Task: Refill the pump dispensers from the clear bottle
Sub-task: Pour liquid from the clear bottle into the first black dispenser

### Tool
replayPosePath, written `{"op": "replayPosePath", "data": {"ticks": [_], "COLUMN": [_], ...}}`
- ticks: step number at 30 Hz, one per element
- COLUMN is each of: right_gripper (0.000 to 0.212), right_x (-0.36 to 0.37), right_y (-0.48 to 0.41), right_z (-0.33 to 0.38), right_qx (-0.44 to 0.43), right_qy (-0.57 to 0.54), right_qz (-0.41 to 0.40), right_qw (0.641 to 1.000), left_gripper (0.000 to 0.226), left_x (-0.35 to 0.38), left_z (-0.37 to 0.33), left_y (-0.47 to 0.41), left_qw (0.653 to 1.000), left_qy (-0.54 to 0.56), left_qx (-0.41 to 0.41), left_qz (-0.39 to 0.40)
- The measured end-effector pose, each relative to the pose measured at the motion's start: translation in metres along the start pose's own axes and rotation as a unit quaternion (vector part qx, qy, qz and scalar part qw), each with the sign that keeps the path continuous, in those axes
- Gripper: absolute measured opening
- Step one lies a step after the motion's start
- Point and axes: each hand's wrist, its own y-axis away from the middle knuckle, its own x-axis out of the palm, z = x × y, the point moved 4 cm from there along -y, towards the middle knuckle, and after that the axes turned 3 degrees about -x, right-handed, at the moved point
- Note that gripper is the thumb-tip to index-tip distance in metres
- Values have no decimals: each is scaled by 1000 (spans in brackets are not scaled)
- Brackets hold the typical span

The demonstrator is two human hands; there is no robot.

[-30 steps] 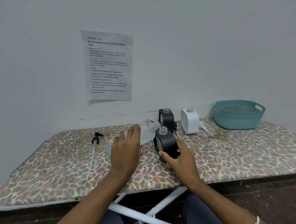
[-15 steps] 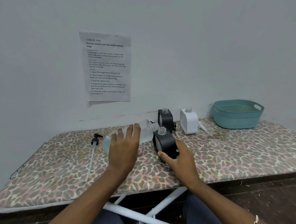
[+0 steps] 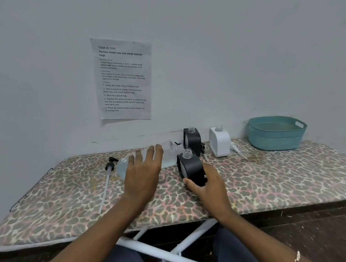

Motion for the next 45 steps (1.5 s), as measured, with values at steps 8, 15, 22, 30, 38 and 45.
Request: {"op": "replayPosePath", "data": {"ticks": [8, 15, 22, 30, 38, 45], "right_gripper": [33, 32, 33, 34, 34, 39], "right_x": [0, -1, 0, 0, 0, 1], "right_y": [0, 0, 0, 0, 0, 0], "right_z": [1, 1, -1, -1, -1, -2], "right_qx": [-3, -9, -2, 1, 3, 1], "right_qy": [2, -2, -5, -13, -10, -3], "right_qz": [1, -2, 0, 1, 0, 2], "right_qw": [1000, 1000, 1000, 1000, 1000, 1000], "left_gripper": [84, 81, 80, 84, 85, 85], "left_x": [-3, -5, -9, -10, -10, -10], "left_z": [1, 1, 3, 4, 4, 4], "left_y": [-4, -7, -9, -9, -11, -10], "left_qw": [1000, 1000, 999, 999, 998, 998], "left_qy": [-11, -17, -27, -35, -38, -36], "left_qx": [10, 22, 36, 40, 42, 41], "left_qz": [3, 4, 0, 5, 8, 10]}}
